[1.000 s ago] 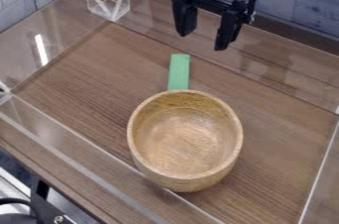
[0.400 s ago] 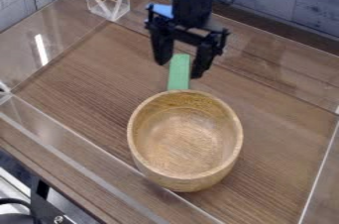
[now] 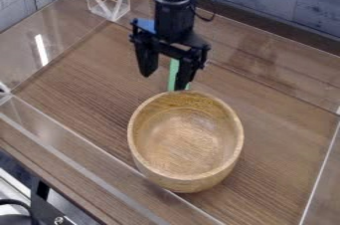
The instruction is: Put green stick into wooden bowl
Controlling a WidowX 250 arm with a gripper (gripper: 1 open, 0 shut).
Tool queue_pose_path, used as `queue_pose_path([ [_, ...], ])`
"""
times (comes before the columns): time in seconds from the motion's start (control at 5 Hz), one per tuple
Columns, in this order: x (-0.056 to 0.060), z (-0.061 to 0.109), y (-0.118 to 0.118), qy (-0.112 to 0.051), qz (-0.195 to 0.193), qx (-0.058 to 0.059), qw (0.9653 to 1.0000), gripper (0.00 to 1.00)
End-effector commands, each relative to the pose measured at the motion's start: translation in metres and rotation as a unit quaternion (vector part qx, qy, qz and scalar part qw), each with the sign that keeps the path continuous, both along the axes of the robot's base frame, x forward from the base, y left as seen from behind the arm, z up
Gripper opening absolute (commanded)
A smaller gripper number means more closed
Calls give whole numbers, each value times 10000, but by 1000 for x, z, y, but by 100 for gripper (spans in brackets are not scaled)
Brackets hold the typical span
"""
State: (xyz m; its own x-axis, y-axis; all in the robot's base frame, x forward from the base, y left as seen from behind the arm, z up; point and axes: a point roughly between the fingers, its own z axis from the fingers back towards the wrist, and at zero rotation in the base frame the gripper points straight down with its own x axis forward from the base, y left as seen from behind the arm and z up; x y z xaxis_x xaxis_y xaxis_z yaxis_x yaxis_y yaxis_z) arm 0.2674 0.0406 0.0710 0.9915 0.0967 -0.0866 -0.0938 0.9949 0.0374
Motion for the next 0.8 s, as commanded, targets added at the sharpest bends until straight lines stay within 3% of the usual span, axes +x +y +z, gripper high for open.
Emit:
queue_pose_path([
  [0.0, 5, 12, 4, -397, 18, 65, 9992, 100],
  [0.6, 24, -4, 7, -666, 173, 107, 9976, 100],
])
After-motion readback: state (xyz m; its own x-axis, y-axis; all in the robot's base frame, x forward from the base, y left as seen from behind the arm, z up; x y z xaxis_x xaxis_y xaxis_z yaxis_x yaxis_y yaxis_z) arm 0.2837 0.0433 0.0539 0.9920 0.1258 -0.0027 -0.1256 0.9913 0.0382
